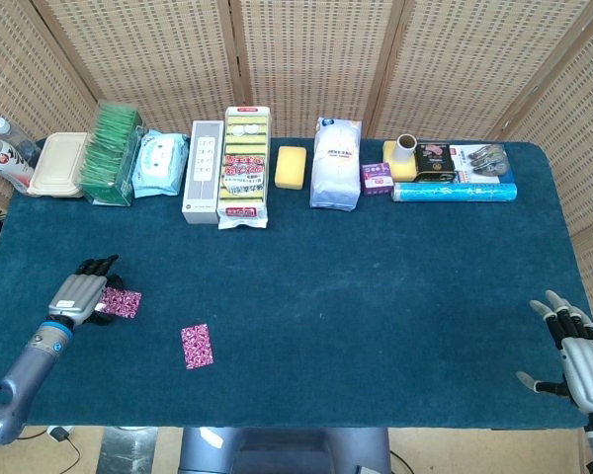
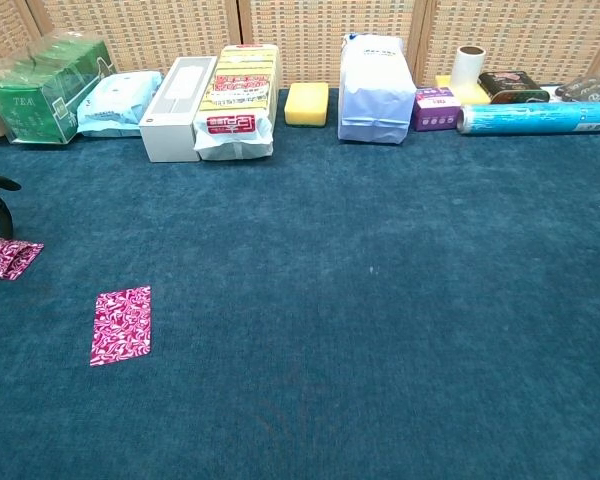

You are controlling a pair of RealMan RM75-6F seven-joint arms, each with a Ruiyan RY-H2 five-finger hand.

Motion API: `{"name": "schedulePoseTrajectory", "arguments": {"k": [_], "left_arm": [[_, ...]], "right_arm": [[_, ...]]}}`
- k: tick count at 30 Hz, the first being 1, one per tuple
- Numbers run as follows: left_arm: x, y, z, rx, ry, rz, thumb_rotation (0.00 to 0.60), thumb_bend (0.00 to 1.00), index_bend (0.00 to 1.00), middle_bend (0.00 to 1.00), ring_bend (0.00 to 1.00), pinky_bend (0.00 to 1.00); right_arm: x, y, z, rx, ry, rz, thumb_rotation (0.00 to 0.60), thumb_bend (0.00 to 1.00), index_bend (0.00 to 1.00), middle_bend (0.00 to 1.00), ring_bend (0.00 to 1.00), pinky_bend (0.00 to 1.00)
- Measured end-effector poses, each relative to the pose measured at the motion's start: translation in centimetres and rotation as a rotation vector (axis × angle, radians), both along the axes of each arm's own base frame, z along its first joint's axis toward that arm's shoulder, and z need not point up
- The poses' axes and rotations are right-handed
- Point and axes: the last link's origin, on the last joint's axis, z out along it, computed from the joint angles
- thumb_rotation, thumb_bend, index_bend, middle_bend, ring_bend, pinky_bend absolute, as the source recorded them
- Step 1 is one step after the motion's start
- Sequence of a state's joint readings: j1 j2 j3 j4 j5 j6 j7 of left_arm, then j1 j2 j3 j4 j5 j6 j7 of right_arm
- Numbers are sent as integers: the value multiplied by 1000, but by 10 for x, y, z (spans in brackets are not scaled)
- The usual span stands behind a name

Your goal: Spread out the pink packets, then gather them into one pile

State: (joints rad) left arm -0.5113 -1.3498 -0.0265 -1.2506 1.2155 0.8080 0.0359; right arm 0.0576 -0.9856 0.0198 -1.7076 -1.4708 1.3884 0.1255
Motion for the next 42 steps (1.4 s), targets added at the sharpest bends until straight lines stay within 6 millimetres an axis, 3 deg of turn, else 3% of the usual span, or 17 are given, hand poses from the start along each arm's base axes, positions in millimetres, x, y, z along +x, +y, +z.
{"name": "schedulePoseTrajectory", "arguments": {"k": [42], "left_arm": [[12,2,-3,0,81,-53,600,214,345,0,0,0]], "right_arm": [[-1,1,5,-9,-10,0,600,0,95,0,0,0]]}}
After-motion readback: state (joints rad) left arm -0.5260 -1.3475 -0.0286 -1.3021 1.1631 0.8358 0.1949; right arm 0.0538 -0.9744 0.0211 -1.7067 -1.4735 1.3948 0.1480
